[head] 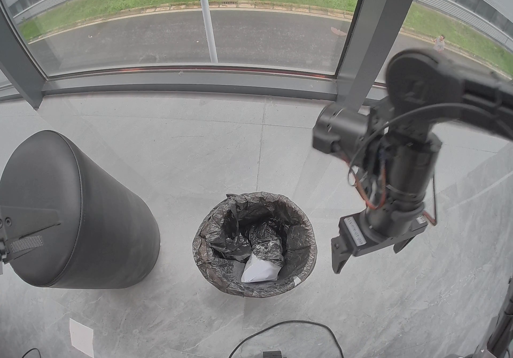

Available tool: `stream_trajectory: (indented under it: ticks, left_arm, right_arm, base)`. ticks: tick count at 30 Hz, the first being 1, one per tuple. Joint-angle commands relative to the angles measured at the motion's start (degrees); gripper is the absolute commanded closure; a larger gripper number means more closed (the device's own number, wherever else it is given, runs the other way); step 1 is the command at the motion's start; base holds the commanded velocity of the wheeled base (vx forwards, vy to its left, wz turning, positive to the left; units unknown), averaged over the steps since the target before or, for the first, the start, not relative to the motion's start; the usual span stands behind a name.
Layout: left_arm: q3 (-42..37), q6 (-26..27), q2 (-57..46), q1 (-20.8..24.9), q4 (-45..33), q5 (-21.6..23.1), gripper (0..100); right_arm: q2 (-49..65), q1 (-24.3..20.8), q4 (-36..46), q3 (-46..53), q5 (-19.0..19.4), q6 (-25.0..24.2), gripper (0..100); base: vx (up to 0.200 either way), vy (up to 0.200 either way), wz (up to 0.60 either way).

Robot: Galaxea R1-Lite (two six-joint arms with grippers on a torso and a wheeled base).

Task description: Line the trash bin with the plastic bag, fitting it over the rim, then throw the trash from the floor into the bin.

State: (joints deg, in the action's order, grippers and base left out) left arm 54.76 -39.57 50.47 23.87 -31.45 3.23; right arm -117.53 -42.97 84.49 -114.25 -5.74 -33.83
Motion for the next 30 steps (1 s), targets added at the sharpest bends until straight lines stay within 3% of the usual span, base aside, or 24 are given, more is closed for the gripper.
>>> stream_trajectory:
  ticks: [1,5,8,12,16,21,22,24,25,28,30]
  left_arm:
    - [4.7,-0.3,-15.1,-5.2,-14.9,0.5,0]
    - [2.4,2.4,-22.2,-8.3,-18.2,0.4,0]
    - [0.1,6.0,-28.3,-11.1,-21.2,0.5,0]
    - [-1.3,7.1,-35.1,-14.0,-23.1,3.2,0]
    - [-1.1,7.0,-38.3,-16.2,-26.2,7.0,0]
    - [-1.0,7.0,-41.7,-21.8,-30.7,15.0,0]
    - [-1.0,7.0,-42.2,-22.6,-31.0,15.9,0]
    - [-1.0,7.0,-42.7,-23.6,-31.5,16.9,0]
    - [-1.2,7.0,-44.2,-24.8,-32.4,18.4,0]
    - [-1.6,7.0,-46.0,-25.8,-33.5,20.7,0]
    - [-1.6,6.8,-46.0,-25.8,-34.6,21.2,0]
  right_arm:
    - [42.3,-3.1,-11.9,19.9,-2.6,-2.7,0]
    - [57.9,5.7,-25.6,42.3,-10.9,-1.9,0]
    - [71.6,11.6,-34.9,57.5,-12.4,-0.8,0]
    - [88.3,19.3,-38.8,69.0,-10.9,1.7,0]
    - [97.6,26.4,-38.7,74.7,-8.8,2.5,0]
    - [111.6,35.1,-37.4,80.3,2.9,4.1,0]
    - [112.3,36.7,-37.3,80.3,3.8,4.9,0]
    - [112.5,38.8,-37.2,80.1,4.1,5.8,0]
    - [115.0,42.3,-37.4,80.6,4.7,9.1,0]
    - [117.5,42.9,-37.2,81.6,3.6,14.7,0]
    - [117.5,42.9,-37.9,82.3,3.5,15.7,0]
  base:
    - [0.0,0.0,0.0]
    - [0.0,0.0,0.0]
    - [0.0,0.0,0.0]
    - [0.0,0.0,0.0]
    - [0.0,0.0,0.0]
    - [0.0,0.0,0.0]
    - [0.0,0.0,0.0]
    - [0.0,0.0,0.0]
    - [0.0,0.0,0.0]
    - [0.0,0.0,0.0]
    - [0.0,0.0,0.0]
